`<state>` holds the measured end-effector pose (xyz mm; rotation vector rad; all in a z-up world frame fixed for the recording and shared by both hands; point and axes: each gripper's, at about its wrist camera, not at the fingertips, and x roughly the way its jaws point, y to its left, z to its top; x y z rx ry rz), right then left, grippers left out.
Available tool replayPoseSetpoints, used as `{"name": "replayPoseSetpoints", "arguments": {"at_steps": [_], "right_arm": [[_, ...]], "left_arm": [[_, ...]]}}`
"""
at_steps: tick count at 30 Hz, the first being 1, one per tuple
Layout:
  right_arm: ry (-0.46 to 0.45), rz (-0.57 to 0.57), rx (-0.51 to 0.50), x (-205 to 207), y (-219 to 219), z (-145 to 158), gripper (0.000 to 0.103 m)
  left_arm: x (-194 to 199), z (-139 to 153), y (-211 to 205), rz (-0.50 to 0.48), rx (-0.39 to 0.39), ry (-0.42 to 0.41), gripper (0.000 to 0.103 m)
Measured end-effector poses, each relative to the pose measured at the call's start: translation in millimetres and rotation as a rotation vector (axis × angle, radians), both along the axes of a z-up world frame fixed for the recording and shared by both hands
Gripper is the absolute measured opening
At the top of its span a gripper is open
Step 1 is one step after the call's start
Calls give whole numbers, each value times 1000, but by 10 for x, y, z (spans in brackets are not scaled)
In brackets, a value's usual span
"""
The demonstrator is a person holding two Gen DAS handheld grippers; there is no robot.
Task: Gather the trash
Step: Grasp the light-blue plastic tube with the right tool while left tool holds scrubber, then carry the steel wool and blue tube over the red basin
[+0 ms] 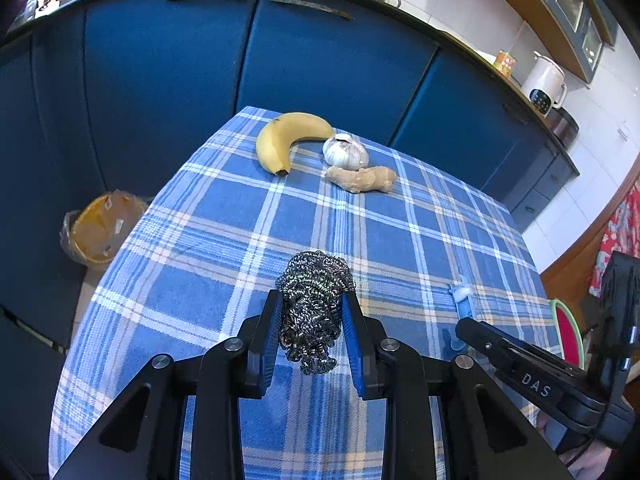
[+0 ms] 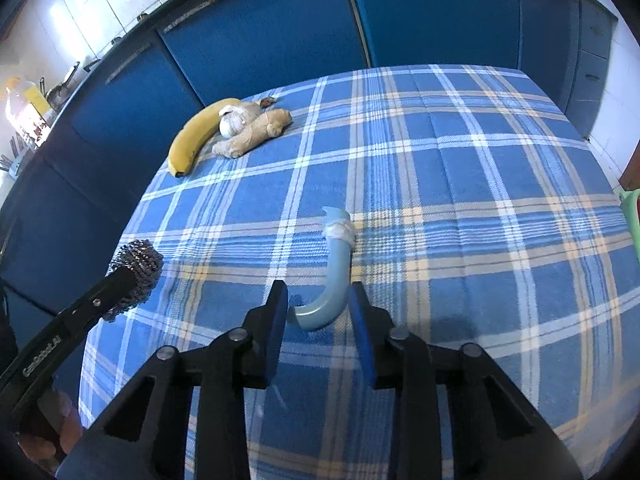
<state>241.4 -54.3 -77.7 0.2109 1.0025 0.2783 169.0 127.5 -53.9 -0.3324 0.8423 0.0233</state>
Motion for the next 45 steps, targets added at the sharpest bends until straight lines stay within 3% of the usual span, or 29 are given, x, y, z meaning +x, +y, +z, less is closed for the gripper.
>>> {"name": "replayPoseSetpoints", "arguments": {"at_steps": [3,4,5,6,14,27,45], "right_arm": [[-3,-9,-4,3,5,-3,30],[-4,-10,-3,1,2,-3,27],[-5,-10,-5,-4,0,-4,17],[0,-10,-4,-2,-2,-14,16],[-19,-14,2,-72,-63,16,16],[-96,-61,9,-433,-466,312,16],[-185,-171,30,-942,-1151,659,16]], "left_arm": [[3,-4,-20,-4,0,2,30],[3,-5,-34,-7,1,3,30],[3,-6,-49,-9,3,3,30],[2,-8,-59,-11,5,4,30],[-23,8,-154,-26,15,6,30],[-69,119,-428,-81,32,-10,30],[-136,302,-1098,-213,57,-38,30]]}}
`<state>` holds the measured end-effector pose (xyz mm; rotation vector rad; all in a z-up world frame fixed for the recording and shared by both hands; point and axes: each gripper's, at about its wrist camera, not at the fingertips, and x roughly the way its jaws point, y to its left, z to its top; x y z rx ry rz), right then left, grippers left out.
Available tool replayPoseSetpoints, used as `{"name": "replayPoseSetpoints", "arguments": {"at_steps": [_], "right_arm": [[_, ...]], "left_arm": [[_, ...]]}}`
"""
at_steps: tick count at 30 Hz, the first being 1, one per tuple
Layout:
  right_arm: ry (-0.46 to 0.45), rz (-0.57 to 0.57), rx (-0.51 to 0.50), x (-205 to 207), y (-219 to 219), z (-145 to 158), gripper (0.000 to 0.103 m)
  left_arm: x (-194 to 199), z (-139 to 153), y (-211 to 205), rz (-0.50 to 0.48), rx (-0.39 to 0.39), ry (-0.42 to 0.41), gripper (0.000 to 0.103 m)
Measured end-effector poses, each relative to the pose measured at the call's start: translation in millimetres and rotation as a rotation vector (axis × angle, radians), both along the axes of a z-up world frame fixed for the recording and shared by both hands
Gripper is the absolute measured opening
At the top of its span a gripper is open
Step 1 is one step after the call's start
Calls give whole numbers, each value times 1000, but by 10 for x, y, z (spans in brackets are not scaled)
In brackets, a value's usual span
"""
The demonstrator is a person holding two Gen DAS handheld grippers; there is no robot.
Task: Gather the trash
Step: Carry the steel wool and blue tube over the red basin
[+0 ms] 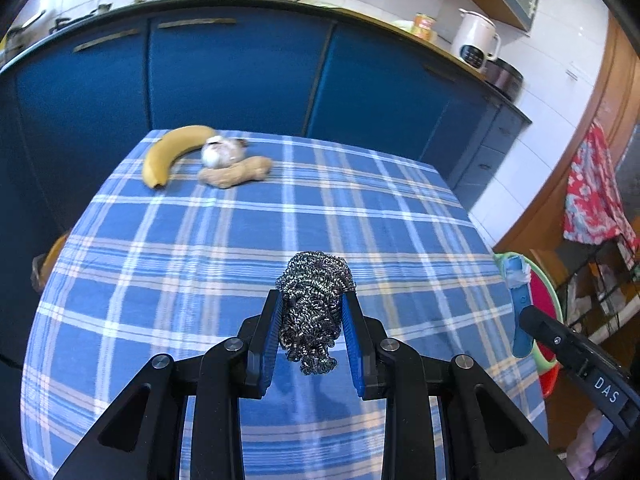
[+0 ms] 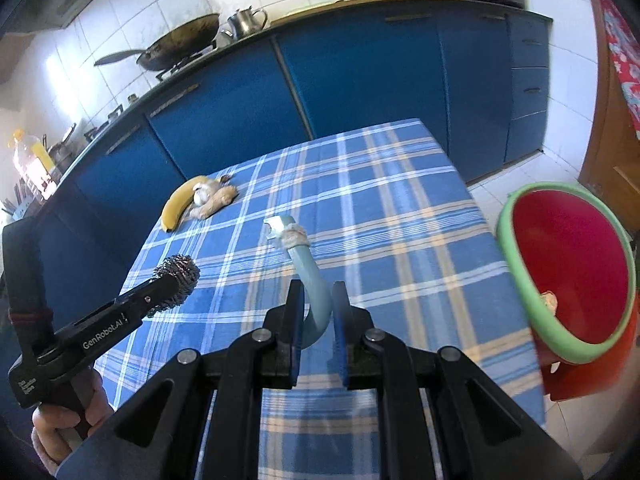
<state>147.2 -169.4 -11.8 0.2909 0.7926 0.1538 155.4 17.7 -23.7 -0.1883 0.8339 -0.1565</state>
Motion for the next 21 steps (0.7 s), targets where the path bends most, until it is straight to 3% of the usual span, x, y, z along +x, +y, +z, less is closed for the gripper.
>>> {"name": "replayPoseSetpoints", "arguments": {"at_steps": [21], "right_arm": [[-43,-198,22,-456,-1010,138,16]], "left_arm": [[22,168,-1125,-224,7,-22,30]]}}
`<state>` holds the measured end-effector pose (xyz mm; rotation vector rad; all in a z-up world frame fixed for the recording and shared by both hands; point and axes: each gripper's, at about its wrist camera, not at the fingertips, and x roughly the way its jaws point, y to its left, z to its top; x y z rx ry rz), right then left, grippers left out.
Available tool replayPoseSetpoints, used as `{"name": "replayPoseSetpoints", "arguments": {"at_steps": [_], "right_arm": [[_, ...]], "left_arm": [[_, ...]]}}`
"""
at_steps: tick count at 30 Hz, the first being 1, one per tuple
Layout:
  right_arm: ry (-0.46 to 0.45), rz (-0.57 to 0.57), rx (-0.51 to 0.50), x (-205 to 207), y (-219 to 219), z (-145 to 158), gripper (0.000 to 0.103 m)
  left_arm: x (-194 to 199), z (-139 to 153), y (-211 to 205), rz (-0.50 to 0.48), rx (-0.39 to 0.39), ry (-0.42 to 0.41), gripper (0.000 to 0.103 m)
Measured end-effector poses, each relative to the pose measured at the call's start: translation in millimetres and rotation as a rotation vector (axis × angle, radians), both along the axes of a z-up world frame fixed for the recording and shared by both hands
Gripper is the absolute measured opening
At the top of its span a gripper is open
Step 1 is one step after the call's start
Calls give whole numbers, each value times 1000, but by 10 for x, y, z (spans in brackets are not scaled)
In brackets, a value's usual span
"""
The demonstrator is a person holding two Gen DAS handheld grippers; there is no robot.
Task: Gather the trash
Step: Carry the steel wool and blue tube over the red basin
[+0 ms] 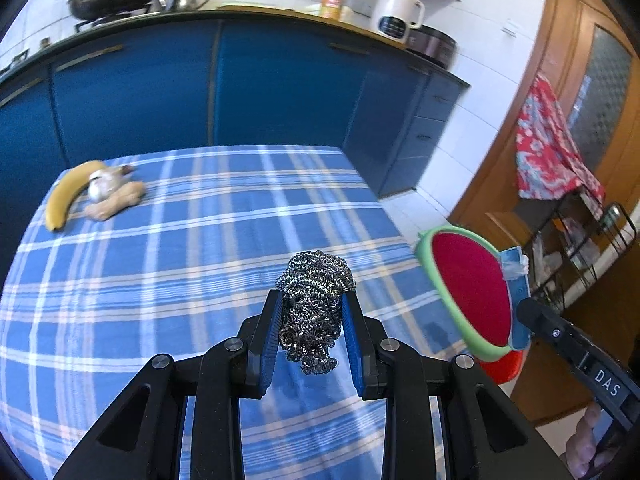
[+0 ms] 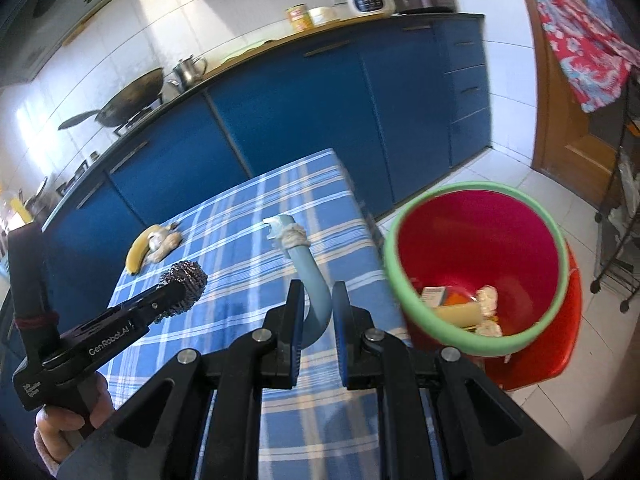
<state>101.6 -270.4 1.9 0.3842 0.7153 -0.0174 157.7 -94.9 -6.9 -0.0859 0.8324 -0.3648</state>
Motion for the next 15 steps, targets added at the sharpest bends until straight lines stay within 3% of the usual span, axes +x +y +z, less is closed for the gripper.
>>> {"name": "replayPoseSetpoints", "arguments": {"at_steps": [15], "right_arm": [[36,-135,34,-135,-675,-226,16]], "left_arm": [[74,-50,-847,-162,13,-3,30]]}}
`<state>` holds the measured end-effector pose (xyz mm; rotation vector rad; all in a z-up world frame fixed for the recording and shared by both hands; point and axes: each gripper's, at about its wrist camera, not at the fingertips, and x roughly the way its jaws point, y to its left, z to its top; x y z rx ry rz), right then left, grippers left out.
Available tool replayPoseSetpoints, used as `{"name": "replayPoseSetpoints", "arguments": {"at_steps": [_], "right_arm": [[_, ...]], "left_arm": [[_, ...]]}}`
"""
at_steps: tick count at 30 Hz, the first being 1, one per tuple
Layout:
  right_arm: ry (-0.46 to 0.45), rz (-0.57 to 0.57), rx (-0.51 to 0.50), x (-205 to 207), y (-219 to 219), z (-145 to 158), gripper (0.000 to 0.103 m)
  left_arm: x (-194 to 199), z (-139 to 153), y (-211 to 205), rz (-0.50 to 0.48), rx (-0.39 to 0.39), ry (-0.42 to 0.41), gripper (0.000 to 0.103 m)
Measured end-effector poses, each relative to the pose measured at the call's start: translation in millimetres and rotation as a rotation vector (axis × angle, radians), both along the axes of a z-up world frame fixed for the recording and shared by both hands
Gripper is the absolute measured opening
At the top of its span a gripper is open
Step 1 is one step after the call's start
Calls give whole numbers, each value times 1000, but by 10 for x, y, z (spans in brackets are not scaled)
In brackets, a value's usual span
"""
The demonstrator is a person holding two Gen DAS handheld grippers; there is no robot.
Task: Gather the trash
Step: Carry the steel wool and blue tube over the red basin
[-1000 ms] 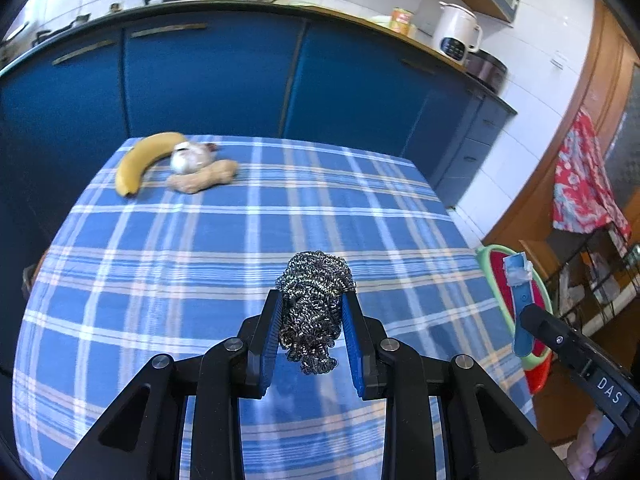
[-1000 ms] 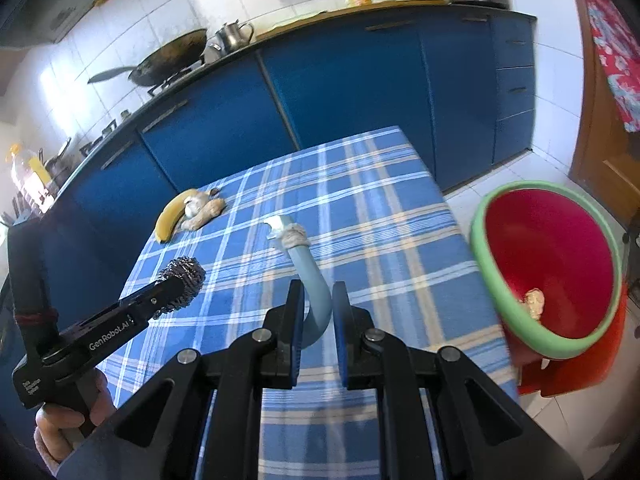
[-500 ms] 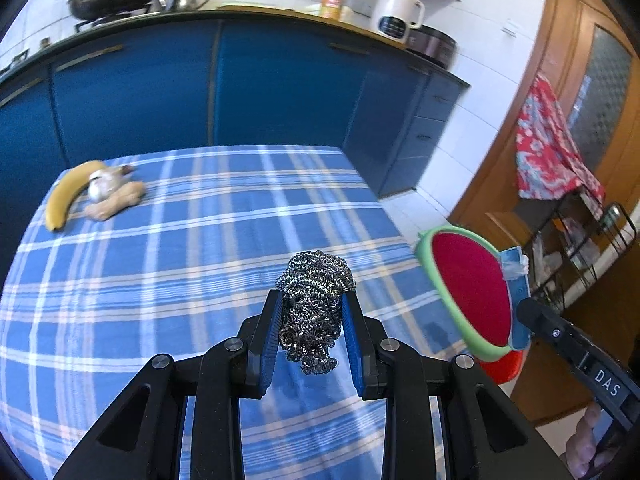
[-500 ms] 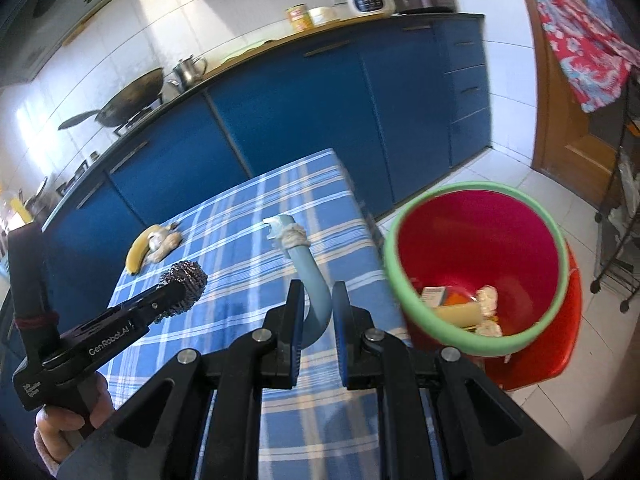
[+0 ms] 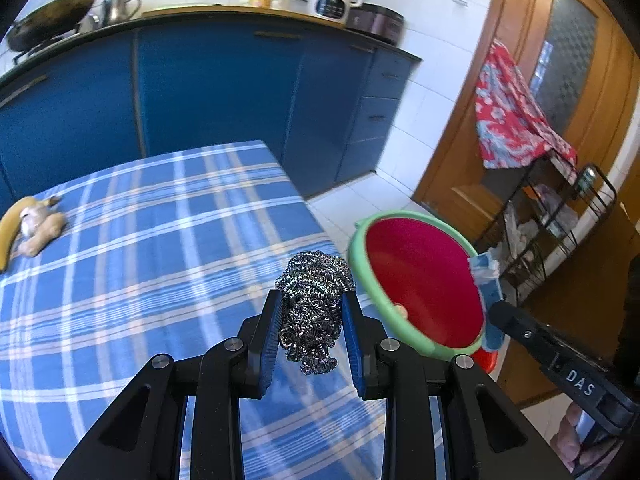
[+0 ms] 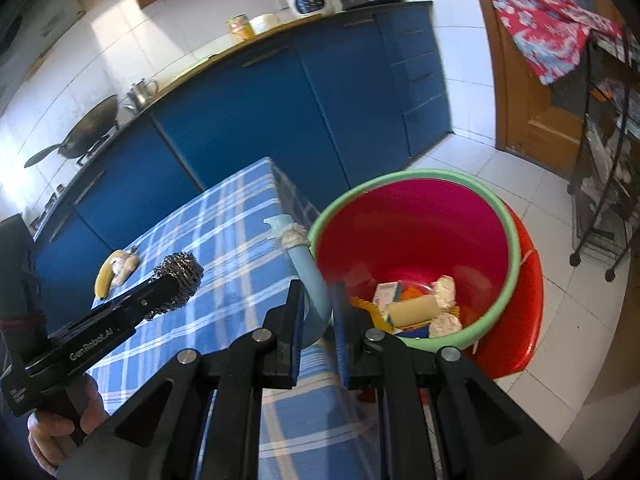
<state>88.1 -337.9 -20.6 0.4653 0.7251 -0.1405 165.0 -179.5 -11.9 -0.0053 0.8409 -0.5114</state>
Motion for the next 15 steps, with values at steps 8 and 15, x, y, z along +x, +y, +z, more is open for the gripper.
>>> {"name": "replayPoseSetpoints", "arguments": {"at_steps": [8,15], "right_arm": [[40,-63,31,-19,-365,-248,16],[71,-100,50,8,-599,-445,17]], "left_arm": [[57,-95,-422,-73,12,1,30],[94,-202,-725,-125,24,12,30]]}}
